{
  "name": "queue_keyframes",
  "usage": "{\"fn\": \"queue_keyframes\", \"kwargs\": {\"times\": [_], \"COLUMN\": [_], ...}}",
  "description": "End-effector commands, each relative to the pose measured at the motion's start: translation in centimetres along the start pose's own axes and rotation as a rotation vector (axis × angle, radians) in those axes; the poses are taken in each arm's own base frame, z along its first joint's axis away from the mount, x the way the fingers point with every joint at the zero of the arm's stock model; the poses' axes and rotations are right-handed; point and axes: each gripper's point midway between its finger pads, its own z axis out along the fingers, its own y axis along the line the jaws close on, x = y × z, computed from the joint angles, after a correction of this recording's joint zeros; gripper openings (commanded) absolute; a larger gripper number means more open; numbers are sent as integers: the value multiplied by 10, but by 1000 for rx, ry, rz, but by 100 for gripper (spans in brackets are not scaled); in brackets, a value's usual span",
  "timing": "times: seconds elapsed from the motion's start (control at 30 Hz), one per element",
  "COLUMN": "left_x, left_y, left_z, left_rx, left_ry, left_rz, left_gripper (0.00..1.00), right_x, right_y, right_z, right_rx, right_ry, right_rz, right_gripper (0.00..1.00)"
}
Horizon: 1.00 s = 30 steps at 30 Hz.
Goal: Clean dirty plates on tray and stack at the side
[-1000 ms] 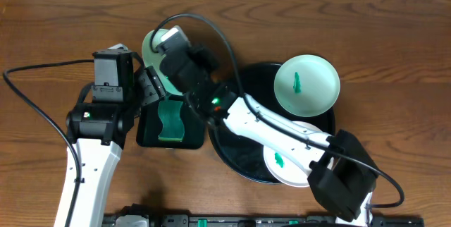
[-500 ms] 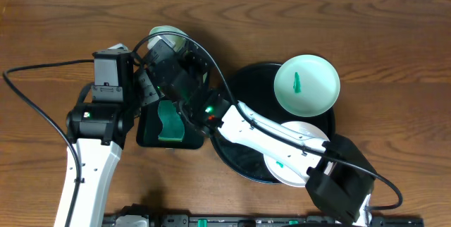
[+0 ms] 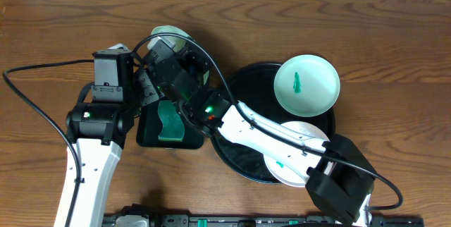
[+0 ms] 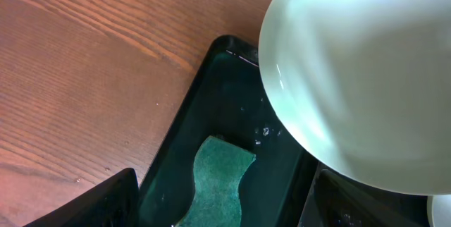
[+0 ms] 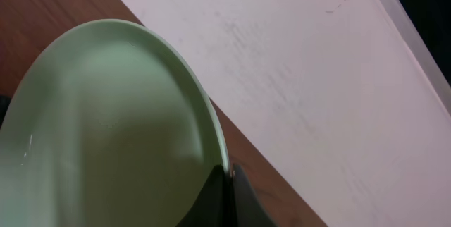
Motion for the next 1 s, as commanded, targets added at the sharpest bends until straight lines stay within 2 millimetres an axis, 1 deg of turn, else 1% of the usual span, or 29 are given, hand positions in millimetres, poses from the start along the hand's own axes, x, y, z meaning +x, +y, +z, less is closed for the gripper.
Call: {"fn": "queue_keyframes", "kwargs": {"times": [0.0, 0.17, 0.2, 0.43, 0.5, 0.97], "left_x": [-5, -5, -5, -5, -5, -5], "left_y": [1, 1, 1, 1, 1, 1], "left_z": [-2, -2, -2, -2, -2, -2], "left_rx": [-7, -7, -7, -7, -7, -7], "left_ry": [-12, -12, -12, -12, -12, -12], "left_rz": [5, 5, 5, 5, 5, 5], "left_gripper": [80, 80, 80, 80, 80, 80], "right_x": [-15, -11, -10, -8, -6, -8], "right_y": [-26, -33, -37, -42, -46, -43], "right_z": [-8, -4, -3, -1, -1, -2], "right_rx": [44, 66, 81, 96, 120, 107], "right_ry": [-23, -6, -1, 7, 20, 11], "right_rz": [1, -47, -40, -32, -29, -25], "right_gripper": [1, 1, 1, 1, 1, 1]}}
